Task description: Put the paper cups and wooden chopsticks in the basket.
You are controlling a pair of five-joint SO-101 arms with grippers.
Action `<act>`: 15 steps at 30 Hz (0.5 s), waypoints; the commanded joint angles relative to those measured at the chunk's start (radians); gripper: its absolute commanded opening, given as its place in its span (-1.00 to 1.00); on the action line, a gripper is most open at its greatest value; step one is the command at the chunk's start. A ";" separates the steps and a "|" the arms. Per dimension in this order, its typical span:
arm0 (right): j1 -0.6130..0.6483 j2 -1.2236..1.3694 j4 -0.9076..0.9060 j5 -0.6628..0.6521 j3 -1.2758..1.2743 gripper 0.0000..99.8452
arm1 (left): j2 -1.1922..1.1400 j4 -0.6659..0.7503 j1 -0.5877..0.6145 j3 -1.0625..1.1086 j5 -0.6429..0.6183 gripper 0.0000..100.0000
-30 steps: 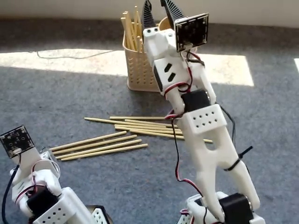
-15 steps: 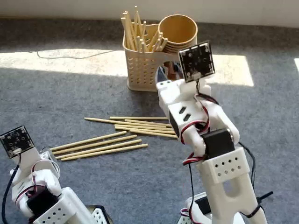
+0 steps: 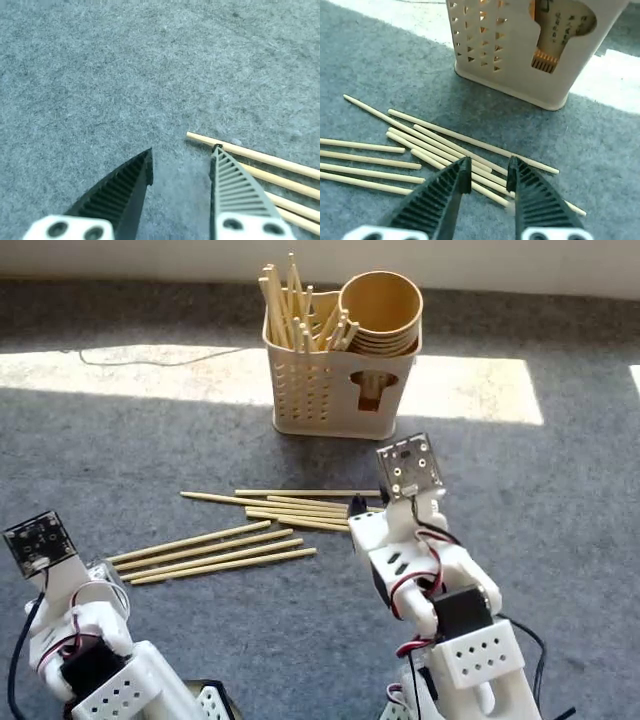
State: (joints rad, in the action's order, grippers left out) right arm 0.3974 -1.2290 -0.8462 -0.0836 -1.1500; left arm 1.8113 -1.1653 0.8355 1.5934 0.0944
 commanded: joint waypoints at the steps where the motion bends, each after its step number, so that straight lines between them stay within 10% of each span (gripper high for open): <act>1: -0.030 -0.120 0.015 0.008 -0.070 -0.81 | 0.008 0.034 0.004 -0.010 -0.002 -0.61; 15: -0.147 -0.595 0.012 0.127 -0.460 -0.99 | 0.001 -0.017 -0.171 -0.225 -0.002 -0.62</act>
State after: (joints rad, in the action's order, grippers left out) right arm 0.2900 -1.7154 -0.8462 -0.0222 -1.5689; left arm 1.8113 -1.1515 0.7526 1.4998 0.0944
